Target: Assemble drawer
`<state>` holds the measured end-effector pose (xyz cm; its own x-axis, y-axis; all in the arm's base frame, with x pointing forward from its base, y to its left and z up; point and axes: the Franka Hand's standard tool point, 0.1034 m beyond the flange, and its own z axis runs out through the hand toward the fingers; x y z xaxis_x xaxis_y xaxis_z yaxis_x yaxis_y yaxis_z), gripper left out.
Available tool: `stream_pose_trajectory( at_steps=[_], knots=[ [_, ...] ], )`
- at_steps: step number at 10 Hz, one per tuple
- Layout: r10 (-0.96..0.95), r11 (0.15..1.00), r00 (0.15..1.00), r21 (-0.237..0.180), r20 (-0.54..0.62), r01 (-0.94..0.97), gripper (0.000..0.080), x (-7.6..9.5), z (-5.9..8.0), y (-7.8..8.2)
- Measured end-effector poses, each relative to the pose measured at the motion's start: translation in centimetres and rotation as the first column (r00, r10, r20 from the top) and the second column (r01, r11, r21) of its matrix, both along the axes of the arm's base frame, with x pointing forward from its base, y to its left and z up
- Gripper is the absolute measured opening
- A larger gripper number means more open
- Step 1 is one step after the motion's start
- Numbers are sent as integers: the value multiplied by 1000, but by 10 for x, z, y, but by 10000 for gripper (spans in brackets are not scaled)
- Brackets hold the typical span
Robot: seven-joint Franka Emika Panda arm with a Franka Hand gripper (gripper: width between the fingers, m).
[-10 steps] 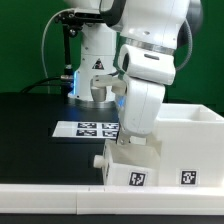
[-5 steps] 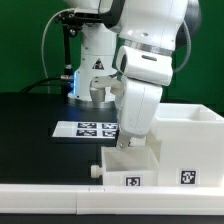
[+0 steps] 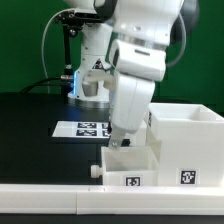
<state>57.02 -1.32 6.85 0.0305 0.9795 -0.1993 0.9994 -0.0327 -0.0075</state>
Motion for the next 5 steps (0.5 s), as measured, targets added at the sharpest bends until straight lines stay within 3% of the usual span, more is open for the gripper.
stream_pose_trajectory(
  at_steps=[2,5],
  knots=[
    [22,998,1000,53,-21,-21,649,8,-2,-36],
    [3,982,999,187,-36,3,649,5,-21,-68]
  ],
)
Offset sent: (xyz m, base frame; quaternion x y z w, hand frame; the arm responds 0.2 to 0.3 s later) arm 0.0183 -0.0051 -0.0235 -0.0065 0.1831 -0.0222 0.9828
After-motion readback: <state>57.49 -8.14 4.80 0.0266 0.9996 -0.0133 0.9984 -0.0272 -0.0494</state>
